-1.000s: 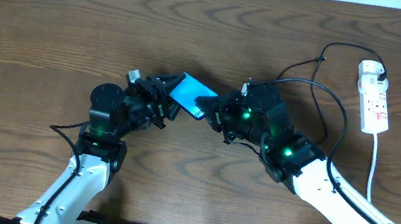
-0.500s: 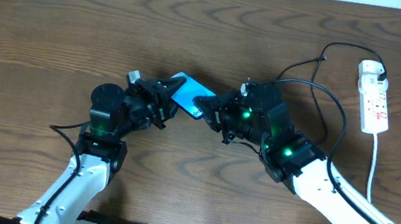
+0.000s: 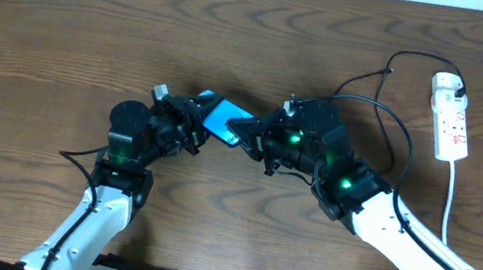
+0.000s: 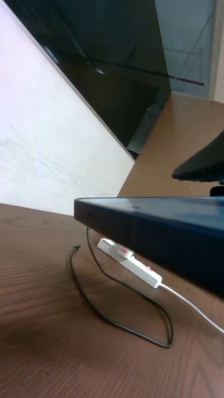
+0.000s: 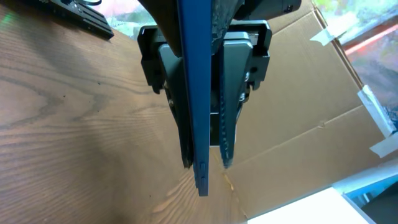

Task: Plug charger to phone and switch on socket

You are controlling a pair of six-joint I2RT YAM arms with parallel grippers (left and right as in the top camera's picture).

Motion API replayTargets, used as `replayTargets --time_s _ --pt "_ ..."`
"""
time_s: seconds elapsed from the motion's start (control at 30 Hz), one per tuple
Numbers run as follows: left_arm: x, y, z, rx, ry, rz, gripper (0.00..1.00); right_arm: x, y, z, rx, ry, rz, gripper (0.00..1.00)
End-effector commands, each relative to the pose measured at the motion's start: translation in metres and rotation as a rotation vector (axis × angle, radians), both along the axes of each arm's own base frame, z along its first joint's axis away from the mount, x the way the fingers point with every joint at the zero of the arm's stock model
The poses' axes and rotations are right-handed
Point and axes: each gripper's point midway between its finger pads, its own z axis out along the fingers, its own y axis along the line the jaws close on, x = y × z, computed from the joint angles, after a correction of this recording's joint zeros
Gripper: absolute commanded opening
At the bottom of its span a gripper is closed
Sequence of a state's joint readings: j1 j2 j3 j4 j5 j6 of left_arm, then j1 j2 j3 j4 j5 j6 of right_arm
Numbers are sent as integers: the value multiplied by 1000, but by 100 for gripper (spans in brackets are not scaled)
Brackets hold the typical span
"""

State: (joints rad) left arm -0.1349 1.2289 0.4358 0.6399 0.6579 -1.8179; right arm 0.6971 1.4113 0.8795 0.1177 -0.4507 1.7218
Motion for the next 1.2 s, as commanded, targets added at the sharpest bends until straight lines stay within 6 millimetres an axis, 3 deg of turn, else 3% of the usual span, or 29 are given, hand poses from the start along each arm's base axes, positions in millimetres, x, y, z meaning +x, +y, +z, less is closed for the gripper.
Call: replayTargets --time_s 0.0,0.27,0.5,0.77,0.9,0.97,1.17 --pt "4 1 7 14 -37 13 15 -19 10 7 32 24 86 1" --pt "4 1 7 14 -36 13 11 -17 9 5 19 6 82 1" --pt "4 1 4 29 -39 8 8 -17 8 5 6 -29 94 17" --pt "0 8 -26 88 72 35 7 -8 3 5 -51 -168 117 32" --pt "-9 15 -56 124 208 67 8 4 -8 5 -166 -444 193 41" --pt "-8 19 -60 138 226 92 7 12 -16 2 -238 -576 231 58" --pt "0 34 -64 177 222 186 7 35 -55 -24 -436 -658 240 70"
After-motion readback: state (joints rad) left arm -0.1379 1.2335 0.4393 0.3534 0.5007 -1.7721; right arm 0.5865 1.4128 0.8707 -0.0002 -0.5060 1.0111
